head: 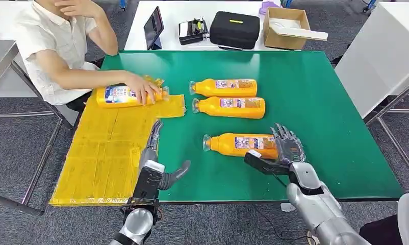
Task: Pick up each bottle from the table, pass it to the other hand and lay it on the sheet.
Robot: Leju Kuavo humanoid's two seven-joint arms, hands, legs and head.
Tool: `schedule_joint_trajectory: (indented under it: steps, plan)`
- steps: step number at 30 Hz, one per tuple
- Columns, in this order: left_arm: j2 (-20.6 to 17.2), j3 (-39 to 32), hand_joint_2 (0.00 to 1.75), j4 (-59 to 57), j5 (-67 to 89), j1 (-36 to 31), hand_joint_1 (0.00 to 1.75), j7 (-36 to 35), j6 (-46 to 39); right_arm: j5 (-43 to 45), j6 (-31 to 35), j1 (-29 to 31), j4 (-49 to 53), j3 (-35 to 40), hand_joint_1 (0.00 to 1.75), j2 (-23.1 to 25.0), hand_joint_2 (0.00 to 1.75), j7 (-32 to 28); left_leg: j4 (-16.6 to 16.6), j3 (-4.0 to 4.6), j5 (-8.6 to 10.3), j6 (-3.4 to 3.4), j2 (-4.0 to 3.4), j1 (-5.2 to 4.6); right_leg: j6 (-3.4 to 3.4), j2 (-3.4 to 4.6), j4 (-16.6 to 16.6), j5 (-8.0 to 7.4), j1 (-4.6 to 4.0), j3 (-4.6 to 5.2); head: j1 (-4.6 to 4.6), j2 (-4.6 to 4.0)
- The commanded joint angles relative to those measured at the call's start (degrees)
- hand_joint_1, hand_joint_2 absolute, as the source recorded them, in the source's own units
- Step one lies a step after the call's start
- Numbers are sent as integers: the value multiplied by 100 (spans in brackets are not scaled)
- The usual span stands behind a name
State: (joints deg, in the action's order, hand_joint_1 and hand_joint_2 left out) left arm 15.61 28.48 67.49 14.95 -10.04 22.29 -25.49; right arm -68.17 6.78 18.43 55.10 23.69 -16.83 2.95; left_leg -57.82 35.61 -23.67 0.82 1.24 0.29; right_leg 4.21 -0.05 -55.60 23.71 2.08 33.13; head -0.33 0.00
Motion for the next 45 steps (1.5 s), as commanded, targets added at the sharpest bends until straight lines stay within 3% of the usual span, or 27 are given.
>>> schedule_joint_trajectory:
  steps: [1, 5, 14, 23, 24, 25, 27, 28, 35, 42, 43, 45]
  plan:
    - [-40, 117, 175, -105, -12, -34, 0, -21, 32, 102, -160, 289, -359, 246, 0, 42, 175, -46, -1, -19, -12, -4, -22, 8, -25, 12, 6, 4, -12, -18, 2, 0]
    - [-39, 118, 175, -106, -12, -34, 0, -21, 32, 104, -161, 273, -373, 248, 0, 38, 175, -50, -3, -21, -13, -5, -23, 8, -30, 12, 4, 6, -13, -19, 2, 0]
    - [23, 258, 175, -431, -119, -284, 0, 133, 47, 618, -39, 722, -1870, 158, 0, 563, 175, -699, 1, -24, -8, -6, -29, 12, -29, 17, 10, -1, -17, -21, 0, 0]
    - [-25, 350, 175, -338, -90, -258, 0, 148, 57, 677, 187, 607, -1768, 295, 0, 672, 175, -862, 3, -38, -6, -6, -19, 15, -27, 7, 14, 1, -19, -34, 2, 0]
    - [-28, 352, 175, -338, -90, -261, 0, 148, 64, 736, 161, 610, -1744, 263, 30, 681, 175, -883, 3, -40, -6, -6, -19, 15, -30, 6, 14, 1, -19, -34, 2, 0]
    - [-28, 362, 175, -353, -76, -271, 0, 141, 73, 756, 85, 611, -1714, 291, 77, 649, 175, -881, 3, -35, -4, -5, -17, 8, -20, 6, 8, 1, -11, -27, 2, 0]
    - [-27, 362, 175, -354, -75, -272, 0, 141, 73, 756, 82, 612, -1720, 287, 77, 628, 175, -881, 1, -33, -4, -5, -17, 9, -21, 6, 7, 0, -13, -26, 2, 0]
    - [-23, 363, 175, -373, -77, -282, 0, 138, 82, 758, 45, 633, -1756, 310, 169, 616, 175, -880, 2, -37, -5, -6, -20, 11, -27, 7, 9, 1, -15, -30, -2, 0]
    - [-37, 422, 175, -458, -75, -320, 0, 155, 148, 1015, -463, 731, -2145, 333, 175, 540, 175, -845, 5, -47, -4, -5, -14, 14, -30, -3, 16, 0, -18, -41, 2, 0]
    - [-40, 440, 175, -472, -81, -329, 0, 160, 163, 1174, -544, 693, -2166, 253, 175, 531, 175, -938, 6, -48, -3, -3, -11, 9, -24, -4, 14, 1, -13, -40, 2, 0]
    - [-41, 443, 175, -477, -85, -331, 0, 167, 164, 1269, -587, 659, -2163, 206, 175, 521, 175, -1016, 5, -45, -2, -3, -12, 8, -19, -1, 12, 0, -11, -35, 2, 0]
    - [-10, 415, 175, -534, -255, -369, 0, 262, 217, 2264, -1054, 454, -1930, -270, 175, 543, 175, -1769, 6, -51, -3, -5, -8, 15, -31, -10, 18, 1, -19, -46, 2, 0]
